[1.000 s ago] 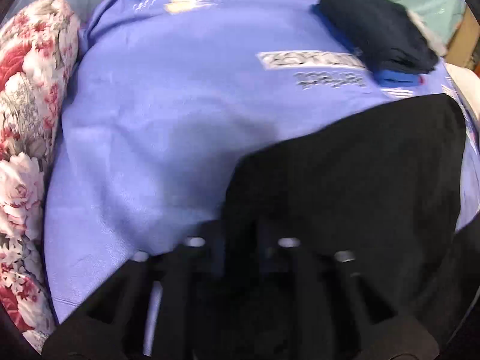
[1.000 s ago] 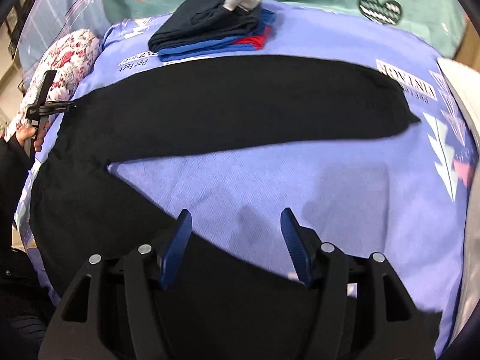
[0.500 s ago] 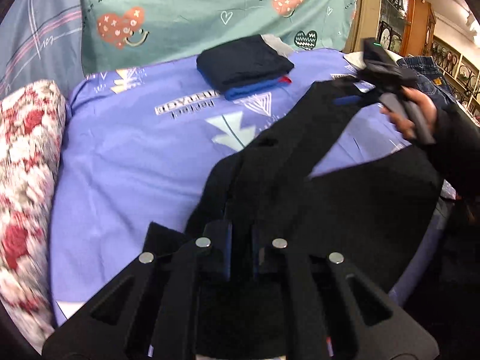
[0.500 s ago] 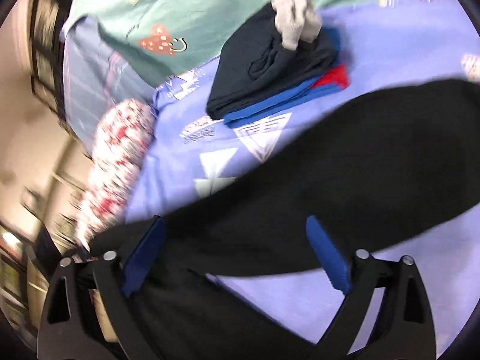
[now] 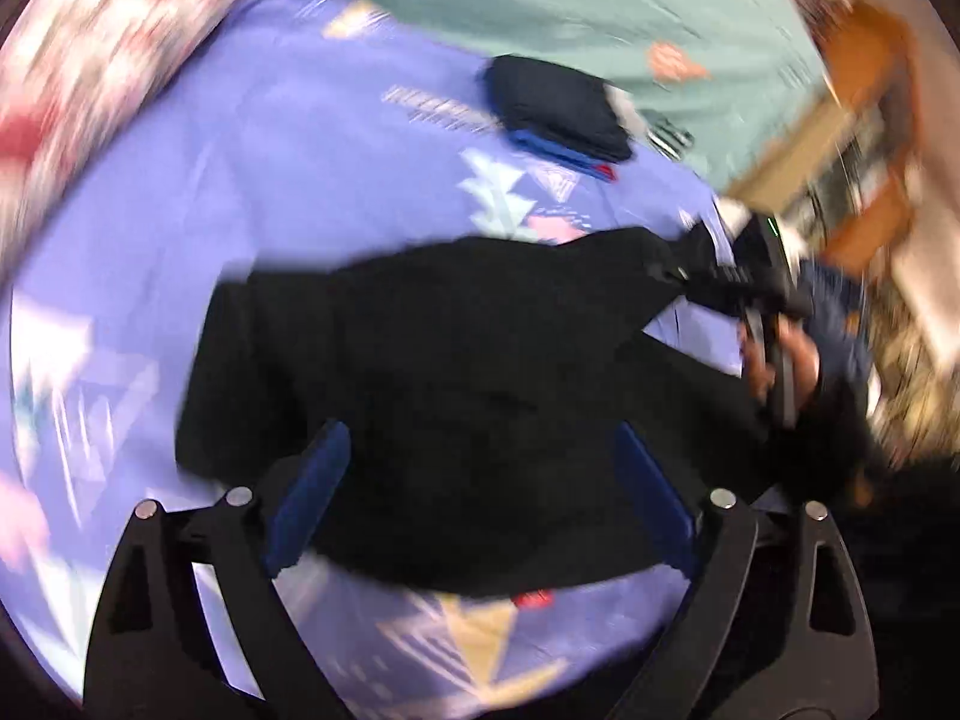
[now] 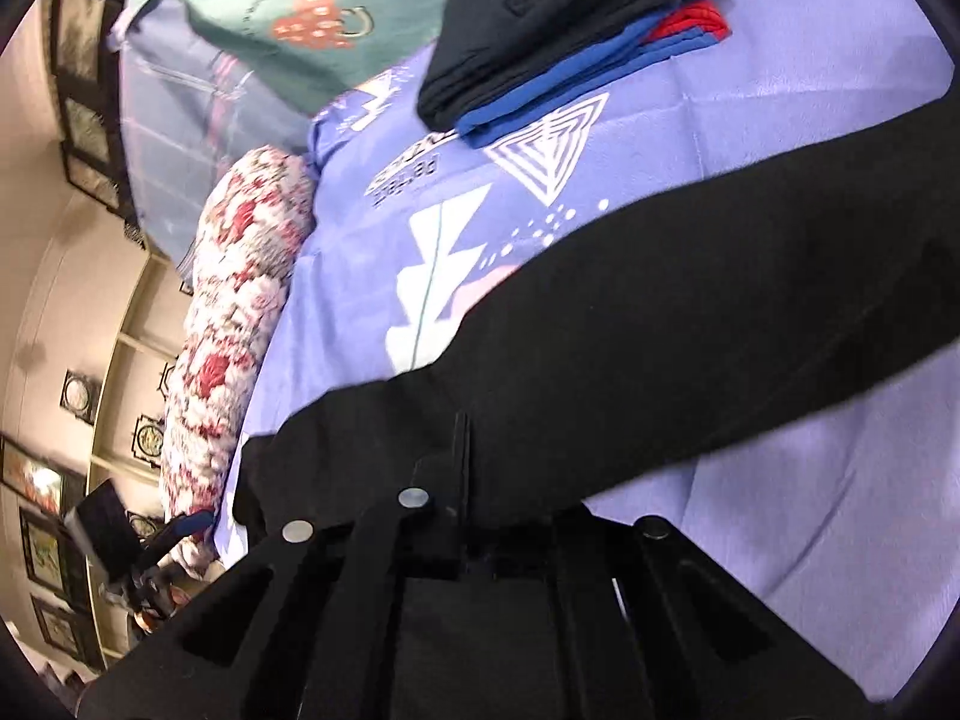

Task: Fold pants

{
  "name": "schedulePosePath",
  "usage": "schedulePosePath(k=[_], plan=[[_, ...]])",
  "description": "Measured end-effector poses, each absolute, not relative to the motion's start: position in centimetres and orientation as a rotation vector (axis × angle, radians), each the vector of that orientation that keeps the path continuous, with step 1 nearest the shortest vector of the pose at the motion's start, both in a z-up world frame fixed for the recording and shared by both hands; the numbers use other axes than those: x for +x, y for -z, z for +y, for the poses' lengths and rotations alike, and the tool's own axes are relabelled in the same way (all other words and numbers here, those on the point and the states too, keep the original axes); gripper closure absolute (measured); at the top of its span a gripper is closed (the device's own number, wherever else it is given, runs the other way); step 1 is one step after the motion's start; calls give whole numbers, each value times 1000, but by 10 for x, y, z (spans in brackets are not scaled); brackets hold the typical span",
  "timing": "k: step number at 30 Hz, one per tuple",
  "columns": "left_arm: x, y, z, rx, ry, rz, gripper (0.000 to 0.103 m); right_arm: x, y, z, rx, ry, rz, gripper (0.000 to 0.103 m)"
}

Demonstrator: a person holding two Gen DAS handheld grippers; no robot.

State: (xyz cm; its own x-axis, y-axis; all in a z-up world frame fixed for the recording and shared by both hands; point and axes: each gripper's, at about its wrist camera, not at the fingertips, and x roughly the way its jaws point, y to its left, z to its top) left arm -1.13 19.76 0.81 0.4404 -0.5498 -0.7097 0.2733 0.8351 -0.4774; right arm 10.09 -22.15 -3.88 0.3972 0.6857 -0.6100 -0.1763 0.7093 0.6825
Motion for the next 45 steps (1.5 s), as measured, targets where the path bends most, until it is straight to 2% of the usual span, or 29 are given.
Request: schedulePosePath(k=[4,10,20,25,26,27,28,29,35,38,40,42,45], plan=[[-23,22,205,-483,437,1082,12,86,45,-221,581,-607,1014,98],[-3,39,204,-701,392,1082,12,80,46,-223,583,-627,982,98],[32,39,227,-816,216,1045,12,74,46,-233,581,-659,959,96],[46,44,211,-800,232,1066,13,74,46,-234,579,-663,957,96],[47,46,206,-789,231,1073,19,73,46,-234,576,-664,955,96],[49,47,200,-756,218,1080,42,72,45,-233,571,-667,951,98],[52,47,193,-713,211,1089,57,71,44,-233,566,-675,942,98],[54,48,192,-710,222,1094,85,70,42,-233,565,-679,934,98],[62,-4,224,-666,262,993,88,50,5,-235,537,-731,858,100],[61,-29,248,-631,301,987,88,10,-31,-227,469,-809,823,100],[57,-27,266,-614,308,1009,88,-28,-46,-211,360,-865,831,100],[54,-5,274,-606,299,1069,88,-54,-34,-195,296,-890,887,100],[50,34,275,-617,274,1143,88,-76,32,-168,229,-872,1081,100]])
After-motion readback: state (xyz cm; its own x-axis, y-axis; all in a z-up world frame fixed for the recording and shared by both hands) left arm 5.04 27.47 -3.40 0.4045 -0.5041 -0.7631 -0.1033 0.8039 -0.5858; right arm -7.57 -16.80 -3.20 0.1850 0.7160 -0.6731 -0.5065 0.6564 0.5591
